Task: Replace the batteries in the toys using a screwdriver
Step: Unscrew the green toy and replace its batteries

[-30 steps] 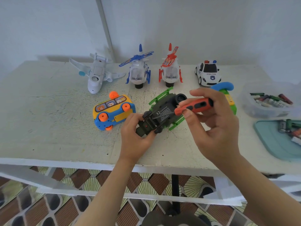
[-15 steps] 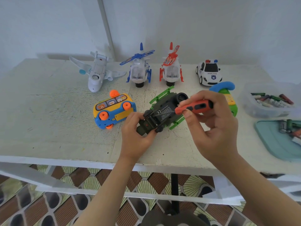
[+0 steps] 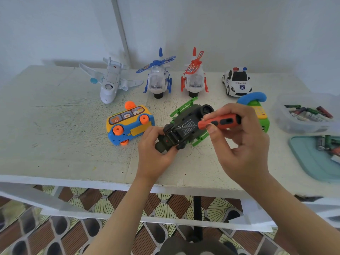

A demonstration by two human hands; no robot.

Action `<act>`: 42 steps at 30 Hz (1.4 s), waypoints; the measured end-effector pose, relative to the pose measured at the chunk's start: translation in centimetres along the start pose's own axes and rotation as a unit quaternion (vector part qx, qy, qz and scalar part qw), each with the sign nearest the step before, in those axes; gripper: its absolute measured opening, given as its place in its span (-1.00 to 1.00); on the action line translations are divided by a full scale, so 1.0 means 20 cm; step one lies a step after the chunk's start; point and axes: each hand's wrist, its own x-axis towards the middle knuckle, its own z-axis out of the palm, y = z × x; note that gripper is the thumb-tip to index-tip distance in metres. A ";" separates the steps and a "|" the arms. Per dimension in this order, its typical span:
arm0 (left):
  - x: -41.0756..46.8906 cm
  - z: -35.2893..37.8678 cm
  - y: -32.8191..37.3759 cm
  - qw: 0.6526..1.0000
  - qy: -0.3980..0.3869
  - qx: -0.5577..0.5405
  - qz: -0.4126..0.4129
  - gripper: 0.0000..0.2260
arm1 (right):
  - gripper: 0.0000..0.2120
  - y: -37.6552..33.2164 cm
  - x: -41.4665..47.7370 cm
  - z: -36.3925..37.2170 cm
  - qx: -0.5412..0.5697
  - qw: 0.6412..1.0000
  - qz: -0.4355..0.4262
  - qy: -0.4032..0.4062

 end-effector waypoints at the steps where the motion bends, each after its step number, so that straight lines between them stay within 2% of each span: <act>1: 0.00 0.00 0.00 1.000 0.001 0.000 0.001 -0.61 | -0.81 0.00 0.00 0.00 -0.004 1.000 -0.001 -0.001; 4: 0.00 0.00 0.00 1.000 0.001 -0.003 0.008 -0.60 | -0.82 0.01 0.00 0.00 -0.012 1.000 0.009 -0.010; 9: 0.00 0.00 0.00 1.000 -0.013 -0.007 0.008 -0.74 | -0.80 0.01 -0.01 0.02 -0.010 1.000 0.009 -0.011; 13: 0.00 0.00 0.00 1.000 -0.009 -0.004 0.000 -0.72 | -0.76 -0.02 0.02 -0.01 0.004 1.000 -0.015 0.022; 32: 0.01 0.00 0.00 1.000 -0.012 -0.012 -0.016 -0.72 | -0.76 0.01 0.04 0.00 -0.003 1.000 0.005 -0.002; 37: 0.00 0.00 -0.01 1.000 -0.009 -0.008 -0.012 -0.67 | -0.65 0.01 0.06 0.00 -0.017 0.999 -0.020 -0.041; 42: 0.01 0.01 -0.01 1.000 -0.005 -0.007 -0.010 -0.71 | -0.51 0.01 0.09 -0.01 -0.080 0.986 -0.098 -0.110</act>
